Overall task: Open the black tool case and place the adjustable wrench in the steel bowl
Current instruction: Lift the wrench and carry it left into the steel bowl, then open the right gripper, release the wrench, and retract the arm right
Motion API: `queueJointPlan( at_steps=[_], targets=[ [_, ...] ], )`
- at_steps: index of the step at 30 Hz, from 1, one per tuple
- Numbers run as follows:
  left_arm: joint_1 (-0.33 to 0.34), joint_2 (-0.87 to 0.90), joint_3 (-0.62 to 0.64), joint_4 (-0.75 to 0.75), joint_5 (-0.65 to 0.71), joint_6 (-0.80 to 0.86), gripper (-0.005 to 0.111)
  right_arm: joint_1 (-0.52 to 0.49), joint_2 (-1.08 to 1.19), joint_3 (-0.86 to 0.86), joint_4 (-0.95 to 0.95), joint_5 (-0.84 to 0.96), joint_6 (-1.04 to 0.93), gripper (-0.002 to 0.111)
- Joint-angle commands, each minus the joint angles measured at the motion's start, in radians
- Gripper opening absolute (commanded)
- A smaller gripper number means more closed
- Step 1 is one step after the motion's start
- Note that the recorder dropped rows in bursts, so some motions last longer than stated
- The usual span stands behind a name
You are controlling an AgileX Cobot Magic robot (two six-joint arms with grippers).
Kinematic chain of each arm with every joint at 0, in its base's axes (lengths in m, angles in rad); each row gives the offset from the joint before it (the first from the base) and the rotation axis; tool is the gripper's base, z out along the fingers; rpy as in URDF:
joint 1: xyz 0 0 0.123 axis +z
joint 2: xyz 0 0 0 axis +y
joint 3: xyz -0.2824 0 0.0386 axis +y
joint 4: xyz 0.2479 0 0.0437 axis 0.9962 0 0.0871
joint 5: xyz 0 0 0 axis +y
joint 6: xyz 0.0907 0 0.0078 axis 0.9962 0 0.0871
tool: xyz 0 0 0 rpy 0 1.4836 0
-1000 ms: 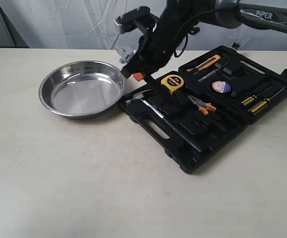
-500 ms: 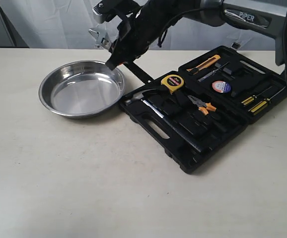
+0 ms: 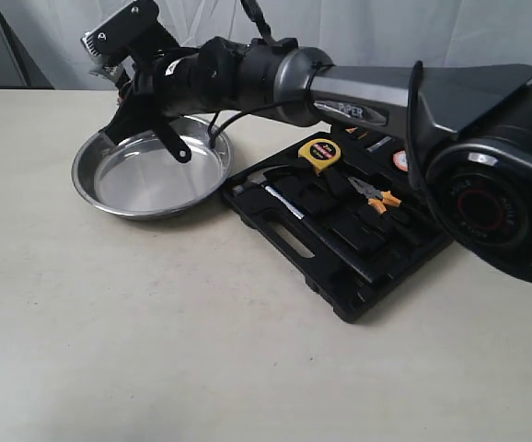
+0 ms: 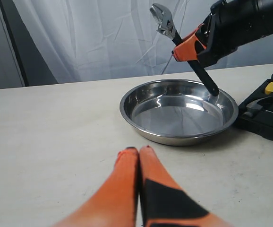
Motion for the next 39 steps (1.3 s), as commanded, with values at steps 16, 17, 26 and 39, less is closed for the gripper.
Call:
queueJointPlan(
  at_steps=[16,17,26,39],
  targets=[
    [-0.006,-0.005,0.005,0.004,0.001,0.001,0.0,0.001,0.089,-0.008,0.087,-0.035,0.007,0.008],
    [-0.006,-0.005,0.005,0.004,0.001,0.001,0.0,0.001,0.089,-0.008,0.087,-0.023,0.007,0.013],
    [-0.006,-0.005,0.005,0.004,0.001,0.001,0.0,0.001,0.091,-0.008,0.101,-0.005,0.007,0.036],
    [-0.006,-0.005,0.005,0.004,0.001,0.001,0.0,0.001,-0.151,-0.005,0.109,0.227,0.015,0.0]
  ],
)
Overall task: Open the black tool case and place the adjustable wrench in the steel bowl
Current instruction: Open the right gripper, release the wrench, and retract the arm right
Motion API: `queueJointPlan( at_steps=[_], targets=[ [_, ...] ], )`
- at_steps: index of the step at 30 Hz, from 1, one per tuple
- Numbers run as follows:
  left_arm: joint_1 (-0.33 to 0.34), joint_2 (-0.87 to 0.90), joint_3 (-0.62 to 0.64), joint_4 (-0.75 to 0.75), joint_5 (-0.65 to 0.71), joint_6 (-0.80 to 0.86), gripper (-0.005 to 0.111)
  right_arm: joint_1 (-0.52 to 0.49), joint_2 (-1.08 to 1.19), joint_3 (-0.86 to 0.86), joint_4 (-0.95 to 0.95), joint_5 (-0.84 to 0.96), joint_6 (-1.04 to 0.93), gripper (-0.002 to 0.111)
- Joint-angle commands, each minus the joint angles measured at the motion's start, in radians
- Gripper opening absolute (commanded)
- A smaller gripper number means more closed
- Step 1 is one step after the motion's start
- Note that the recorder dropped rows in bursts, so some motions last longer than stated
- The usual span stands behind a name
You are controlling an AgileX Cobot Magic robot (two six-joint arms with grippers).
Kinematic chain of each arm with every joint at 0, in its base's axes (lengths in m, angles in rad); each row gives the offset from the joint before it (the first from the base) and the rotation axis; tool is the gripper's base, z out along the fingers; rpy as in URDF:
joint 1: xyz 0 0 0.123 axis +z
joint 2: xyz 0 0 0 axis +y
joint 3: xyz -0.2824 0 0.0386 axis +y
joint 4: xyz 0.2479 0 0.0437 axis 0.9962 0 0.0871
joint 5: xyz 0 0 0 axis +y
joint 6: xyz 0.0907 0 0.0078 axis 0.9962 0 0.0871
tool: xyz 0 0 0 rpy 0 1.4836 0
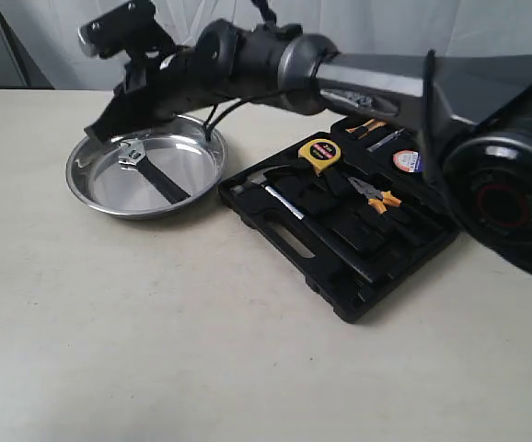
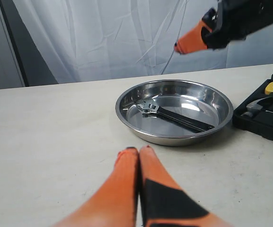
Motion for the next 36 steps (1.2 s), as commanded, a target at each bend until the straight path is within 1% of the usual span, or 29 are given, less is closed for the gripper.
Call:
queueJointPlan(
  at_steps=[1,3,4,7,12,16,18,25,29,34,36],
  targets=[
    [-0.006,-0.005,0.005,0.004,0.001,0.001,0.0,0.0,-0.116,-0.002,0.006,0.096,0.01,0.0],
    [-0.006,-0.005,0.005,0.004,0.001,0.001,0.0,0.0,-0.177,0.08,0.006,0.104,0.013,0.0],
    [-0.006,-0.005,0.005,0.004,0.001,0.001,0.0,-0.002,-0.232,0.171,0.004,0.067,0.018,0.0],
    [-0.006,-0.005,0.005,0.004,0.001,0.001,0.0,-0.002,-0.341,0.362,0.005,-0.036,0.022,0.0],
    [-0.006,-0.005,0.005,0.004,0.001,0.001,0.0,-0.002,-0.588,0.752,0.083,-0.256,0.026,0.0],
    [-0.006,-0.005,0.005,0.004,0.001,0.001,0.0,0.0,-0.782,0.992,0.114,-0.371,0.026,0.0],
    [-0.006,-0.005,0.005,0.004,0.001,0.001,0.0,0.0,-0.889,1.09,0.13,-0.392,0.026,0.0],
    [-0.006,-0.005,0.005,0.004,0.001,0.001,0.0,-0.002,-1.204,1.29,0.181,-0.384,0.026,0.0],
    [-0.006,-0.005,0.005,0.004,0.001,0.001,0.0,-0.002,-1.364,1.397,0.195,-0.438,0.026,-0.001],
    [-0.006,-0.005,0.005,0.004,0.001,0.001,0.0,-0.002,-1.507,1.545,0.348,-0.546,0.026,-0.001],
    [-0.006,-0.005,0.005,0.004,0.001,0.001,0.0,-0.002,-1.543,1.579,0.397,-0.575,0.026,-0.001]
  ],
)
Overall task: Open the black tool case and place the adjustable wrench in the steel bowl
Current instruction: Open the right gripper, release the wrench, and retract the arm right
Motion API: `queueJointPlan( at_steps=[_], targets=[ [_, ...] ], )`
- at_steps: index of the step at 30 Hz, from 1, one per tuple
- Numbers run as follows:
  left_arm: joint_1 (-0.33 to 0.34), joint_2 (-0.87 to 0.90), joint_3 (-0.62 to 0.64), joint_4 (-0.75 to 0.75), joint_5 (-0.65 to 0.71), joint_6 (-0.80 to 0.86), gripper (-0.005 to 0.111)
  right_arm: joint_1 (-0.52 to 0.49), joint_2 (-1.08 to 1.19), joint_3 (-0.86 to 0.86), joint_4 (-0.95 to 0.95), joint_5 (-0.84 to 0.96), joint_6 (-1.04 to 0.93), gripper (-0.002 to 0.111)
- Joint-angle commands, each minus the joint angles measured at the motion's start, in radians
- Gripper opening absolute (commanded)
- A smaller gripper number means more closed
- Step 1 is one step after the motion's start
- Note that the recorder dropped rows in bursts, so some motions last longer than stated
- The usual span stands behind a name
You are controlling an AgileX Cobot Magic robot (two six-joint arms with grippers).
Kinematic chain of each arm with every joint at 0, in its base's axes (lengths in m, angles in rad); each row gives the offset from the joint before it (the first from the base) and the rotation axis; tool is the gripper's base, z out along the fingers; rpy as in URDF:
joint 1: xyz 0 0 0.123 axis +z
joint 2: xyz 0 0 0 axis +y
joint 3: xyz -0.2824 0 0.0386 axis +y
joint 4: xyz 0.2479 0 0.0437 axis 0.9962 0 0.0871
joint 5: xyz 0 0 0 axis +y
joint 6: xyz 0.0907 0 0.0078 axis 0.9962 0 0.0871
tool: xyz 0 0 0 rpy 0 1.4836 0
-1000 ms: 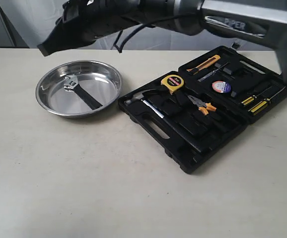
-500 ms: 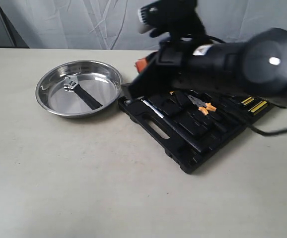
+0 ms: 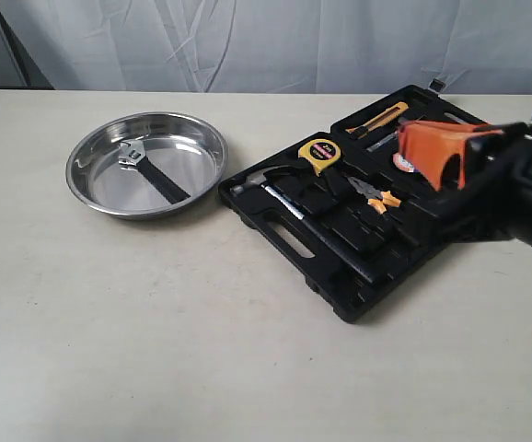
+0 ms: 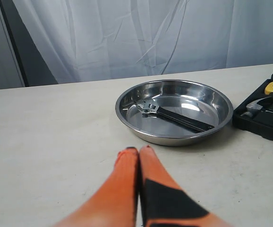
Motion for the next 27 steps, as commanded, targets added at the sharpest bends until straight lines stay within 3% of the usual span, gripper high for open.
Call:
queueJointPlan(
  at_steps=[1,22,27],
  targets=[
    [-0.006,-0.005,0.005,0.004,0.001,0.001,0.0,-0.003,-0.102,0.099,0.109,-0.091,0.001,-0.001],
    [-0.006,-0.005,0.005,0.004,0.001,0.001,0.0,-0.01,-0.161,0.119,0.112,-0.12,-0.021,-0.001],
    [-0.006,-0.005,0.005,0.007,0.001,0.001,0.0,-0.213,-0.259,0.129,0.103,0.001,-0.04,-0.001]
  ],
)
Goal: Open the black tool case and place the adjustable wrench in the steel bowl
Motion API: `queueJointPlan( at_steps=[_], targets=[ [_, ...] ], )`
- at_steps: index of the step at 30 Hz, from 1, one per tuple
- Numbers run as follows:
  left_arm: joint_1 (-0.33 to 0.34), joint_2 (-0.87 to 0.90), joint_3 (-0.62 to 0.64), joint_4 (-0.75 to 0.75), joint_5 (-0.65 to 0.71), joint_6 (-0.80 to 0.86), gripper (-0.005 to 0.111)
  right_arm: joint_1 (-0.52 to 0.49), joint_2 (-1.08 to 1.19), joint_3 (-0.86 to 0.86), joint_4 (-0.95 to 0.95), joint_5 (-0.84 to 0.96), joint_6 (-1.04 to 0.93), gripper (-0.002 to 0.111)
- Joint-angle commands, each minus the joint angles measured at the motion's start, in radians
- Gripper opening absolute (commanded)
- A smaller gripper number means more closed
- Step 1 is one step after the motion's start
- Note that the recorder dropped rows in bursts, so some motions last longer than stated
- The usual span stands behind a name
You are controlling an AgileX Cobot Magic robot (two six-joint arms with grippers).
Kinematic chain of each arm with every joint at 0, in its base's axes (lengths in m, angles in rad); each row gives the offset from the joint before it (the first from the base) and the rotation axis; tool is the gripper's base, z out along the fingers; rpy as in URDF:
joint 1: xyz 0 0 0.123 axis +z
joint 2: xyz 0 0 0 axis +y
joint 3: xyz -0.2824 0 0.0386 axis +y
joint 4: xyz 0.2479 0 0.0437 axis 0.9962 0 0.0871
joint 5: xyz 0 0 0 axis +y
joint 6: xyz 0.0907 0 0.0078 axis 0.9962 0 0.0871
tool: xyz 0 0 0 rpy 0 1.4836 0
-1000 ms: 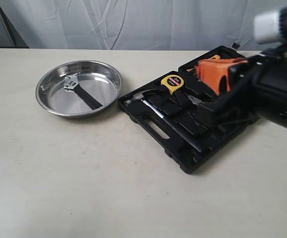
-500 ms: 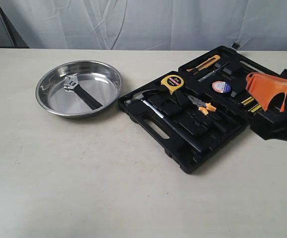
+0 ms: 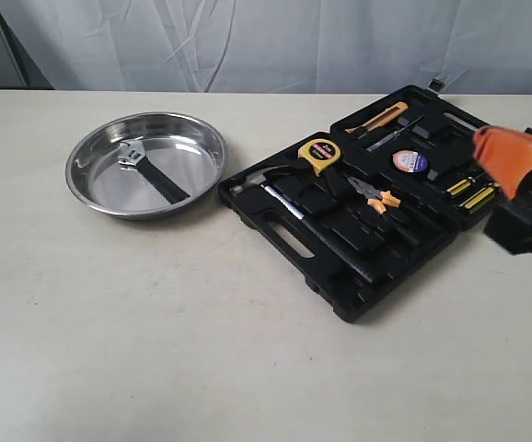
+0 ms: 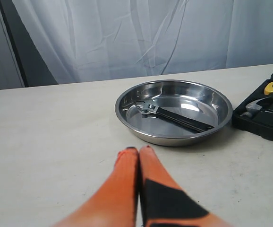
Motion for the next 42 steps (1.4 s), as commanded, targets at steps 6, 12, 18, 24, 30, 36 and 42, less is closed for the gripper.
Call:
queueJointPlan(
  at_steps=[6,12,18,24,30,36,42],
  targets=[
    [-0.006,-0.005,0.005,0.007,0.001,0.001,0.0,-0.537,-0.271,0.083,-0.012,0.276,-0.015,-0.001],
    [-0.006,-0.005,0.005,0.007,0.001,0.001,0.0,-0.747,-0.392,0.149,-0.102,0.432,-0.015,-0.001],
    [-0.006,-0.005,0.005,0.007,0.001,0.001,0.0,-0.756,-0.474,0.182,-0.192,0.514,-0.015,-0.001],
    [-0.006,-0.005,0.005,0.007,0.001,0.001,0.0,-0.756,-0.562,0.221,-0.312,0.519,0.149,-0.001],
    [-0.006,-0.005,0.005,0.007,0.001,0.001,0.0,-0.756,-0.609,0.226,-0.734,0.588,0.627,-0.001],
    [-0.006,-0.005,0.005,0.007,0.001,0.001,0.0,-0.756,-0.643,0.226,-0.885,0.675,0.741,-0.001],
    [-0.006,-0.005,0.005,0.007,0.001,0.001,0.0,-0.756,-0.644,0.226,-0.906,0.675,0.759,-0.001]
  ],
)
